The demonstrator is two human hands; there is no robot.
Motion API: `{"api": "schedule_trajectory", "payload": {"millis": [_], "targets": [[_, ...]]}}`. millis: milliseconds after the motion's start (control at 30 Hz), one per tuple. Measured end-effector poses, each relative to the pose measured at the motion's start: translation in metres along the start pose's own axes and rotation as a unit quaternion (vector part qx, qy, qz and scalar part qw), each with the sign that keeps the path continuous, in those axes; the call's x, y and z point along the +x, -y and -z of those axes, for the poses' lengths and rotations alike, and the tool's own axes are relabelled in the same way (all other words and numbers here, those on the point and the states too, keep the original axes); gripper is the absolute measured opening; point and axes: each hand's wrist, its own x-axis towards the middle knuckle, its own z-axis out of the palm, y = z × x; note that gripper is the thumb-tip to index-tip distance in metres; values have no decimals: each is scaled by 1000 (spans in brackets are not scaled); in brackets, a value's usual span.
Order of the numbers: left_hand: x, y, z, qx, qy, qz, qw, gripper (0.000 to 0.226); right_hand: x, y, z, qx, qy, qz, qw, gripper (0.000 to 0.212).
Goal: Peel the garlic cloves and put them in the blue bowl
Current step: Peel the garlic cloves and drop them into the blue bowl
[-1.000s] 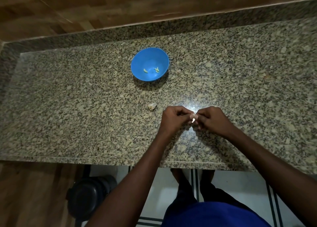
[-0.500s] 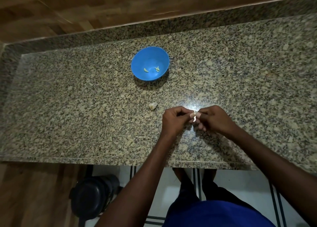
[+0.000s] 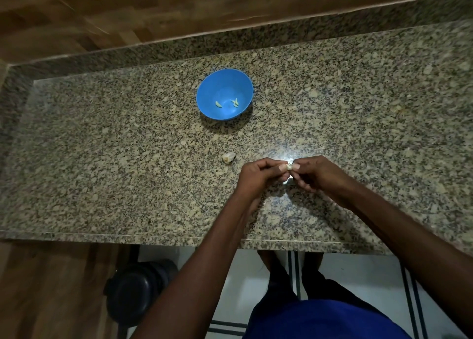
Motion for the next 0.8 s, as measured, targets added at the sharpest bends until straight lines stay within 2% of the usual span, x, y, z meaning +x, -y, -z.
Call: {"api": "schedule_trajectory", "payload": {"millis": [100,200,333,433,500,533,567,600,633,667,700,733,800], "targets": [[-2,2,-1,-31,1,22,999,18,0,-4,-2,35,3,2,999,32],[-5,4,-4,-29,4,4,1000,11,1,-9,-2,144,37,-53,987,29],[-5,0,-7,59,17,-74,995,13,4,-12,-4,357,79,-127,922,23],[-1,-3,-8,131,11,-123,984,10,5,-11,-2,424,85,-163,887,27],[1,-2,-8,168,8,-147,975,7,4,-11,-2,429,80,-174,883,26],[3,-1,-9,176,4,-149,973,7,2,-10,-3,405,67,-171,896,26],[3,1,-9,174,-2,-142,974,7,1,-9,-3,336,39,-151,929,28],[3,1,-10,159,-11,-124,979,8,0,-10,-4,218,-5,-107,970,31],[2,1,-12,130,-18,-96,987,11,-2,-11,-4,68,-55,-42,995,35],[1,2,-13,93,-23,-63,993,13,-3,-12,-4,-77,-100,30,992,37],[0,2,-14,56,-26,-29,998,15,-2,-14,-4,-189,-131,86,969,38],[0,3,-15,25,-27,0,999,14,-1,-16,-3,-258,-147,121,947,38],[1,4,-16,-11,-26,32,999,13,1,-21,-2,-317,-178,150,920,35]]}}
